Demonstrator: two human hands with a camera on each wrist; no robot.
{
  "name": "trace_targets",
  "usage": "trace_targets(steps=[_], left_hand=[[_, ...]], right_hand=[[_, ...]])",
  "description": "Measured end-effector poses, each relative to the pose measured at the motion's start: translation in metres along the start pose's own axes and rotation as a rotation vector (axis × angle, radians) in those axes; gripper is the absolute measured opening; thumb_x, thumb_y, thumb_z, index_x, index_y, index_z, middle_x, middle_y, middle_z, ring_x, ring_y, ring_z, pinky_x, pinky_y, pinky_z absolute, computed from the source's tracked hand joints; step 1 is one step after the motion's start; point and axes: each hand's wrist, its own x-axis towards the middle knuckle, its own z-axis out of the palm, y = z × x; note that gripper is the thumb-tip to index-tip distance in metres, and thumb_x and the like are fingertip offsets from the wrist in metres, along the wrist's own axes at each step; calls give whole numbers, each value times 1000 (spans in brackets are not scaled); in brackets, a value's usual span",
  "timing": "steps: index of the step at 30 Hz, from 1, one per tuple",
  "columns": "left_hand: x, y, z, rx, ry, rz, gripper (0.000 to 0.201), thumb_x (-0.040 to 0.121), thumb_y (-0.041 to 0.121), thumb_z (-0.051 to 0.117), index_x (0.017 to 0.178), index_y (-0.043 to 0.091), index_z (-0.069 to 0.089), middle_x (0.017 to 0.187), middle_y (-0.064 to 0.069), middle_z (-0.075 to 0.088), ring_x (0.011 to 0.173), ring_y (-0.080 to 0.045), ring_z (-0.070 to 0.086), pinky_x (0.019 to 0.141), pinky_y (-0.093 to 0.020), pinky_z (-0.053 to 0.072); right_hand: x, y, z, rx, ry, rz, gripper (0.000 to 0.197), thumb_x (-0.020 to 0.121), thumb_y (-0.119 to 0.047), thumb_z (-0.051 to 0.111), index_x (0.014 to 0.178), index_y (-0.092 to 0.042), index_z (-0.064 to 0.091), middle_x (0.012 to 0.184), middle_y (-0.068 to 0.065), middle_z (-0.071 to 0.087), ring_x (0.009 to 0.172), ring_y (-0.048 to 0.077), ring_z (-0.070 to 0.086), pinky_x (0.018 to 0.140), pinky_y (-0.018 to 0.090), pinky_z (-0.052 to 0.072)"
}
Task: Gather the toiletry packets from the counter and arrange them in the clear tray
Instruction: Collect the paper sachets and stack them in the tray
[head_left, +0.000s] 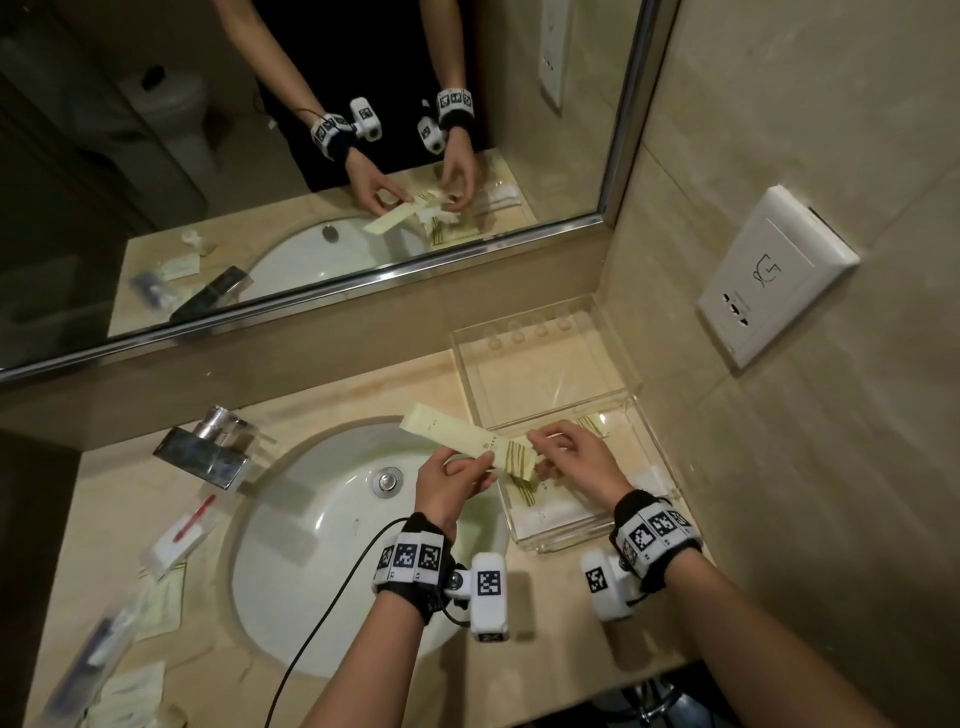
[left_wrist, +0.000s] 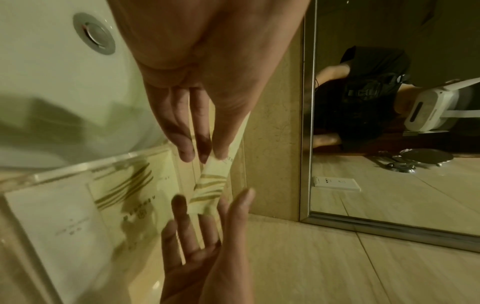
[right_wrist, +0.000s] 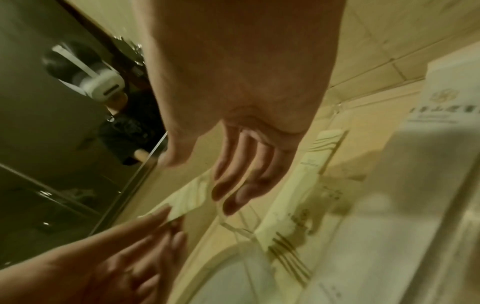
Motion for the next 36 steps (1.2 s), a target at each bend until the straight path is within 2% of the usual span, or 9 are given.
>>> trace_targets(steps=[3,6,13,15,19,23,27,30,36], left_hand=[[2,1,14,-1,-36,0,20,80,6,74,92,-2,59,78,-18,67,65,-21,66,70,-26,59],[7,-1,21,21,-23,0,26,82,8,73,100,-6,60,89,-21,71,70,-21,67,67,-25,58],[12,-12,19,236,71,26,13,88,11,65,95,3,59,85,-17,70,62,-20,62,62,-29,53],[12,-15,21,413,37,92,4,89,14,63,90,10,62,89,-13,71,67,-20,65,63,-28,53],[10,-20,27,744,-79,260,9,90,15,60,93,16,68,94,5,67,74,-13,60,61,-9,43],[11,-24,27,928,-151,310,18,92,15,55,104,16,68,113,3,64,79,-16,60,76,-22,45],[18,-28,26,1041,-176,338,22,94,16,52,112,16,65,123,1,60,100,-25,62,90,-30,46],[26,-32,26,1092,-200,344,28,94,14,50,119,15,63,129,-1,58,115,-23,56,100,-32,44],[33,-36,26,1269,-235,301,40,99,20,41,139,19,48,150,3,40,128,-27,43,107,-36,38]], right_hand=[[-4,-10,2,60,-107,-2,36,79,-30,80,106,-15,63,108,12,70,78,34,73,68,47,60],[-3,-13,-13,198,-25,37,31,86,-19,73,113,-9,61,99,18,73,76,31,72,82,60,56],[15,16,-51,239,326,170,63,93,-18,65,147,-2,35,104,22,71,86,29,73,86,49,58],[23,25,-53,247,363,229,62,94,-16,63,146,1,35,99,21,73,80,25,72,86,43,59],[37,26,-50,222,376,299,60,95,-14,62,146,0,34,96,19,73,73,19,70,63,23,53],[51,28,-45,155,371,341,56,92,-9,65,142,0,41,101,20,72,80,25,74,81,33,59],[52,31,-39,-99,402,316,37,89,-11,68,122,-4,53,109,20,69,70,19,69,63,26,56],[50,33,-38,-364,417,250,38,85,-20,73,116,-5,56,121,15,57,104,31,61,90,36,50],[50,40,-38,-444,406,238,40,85,-25,73,118,-7,57,127,12,51,107,30,59,95,39,49]])
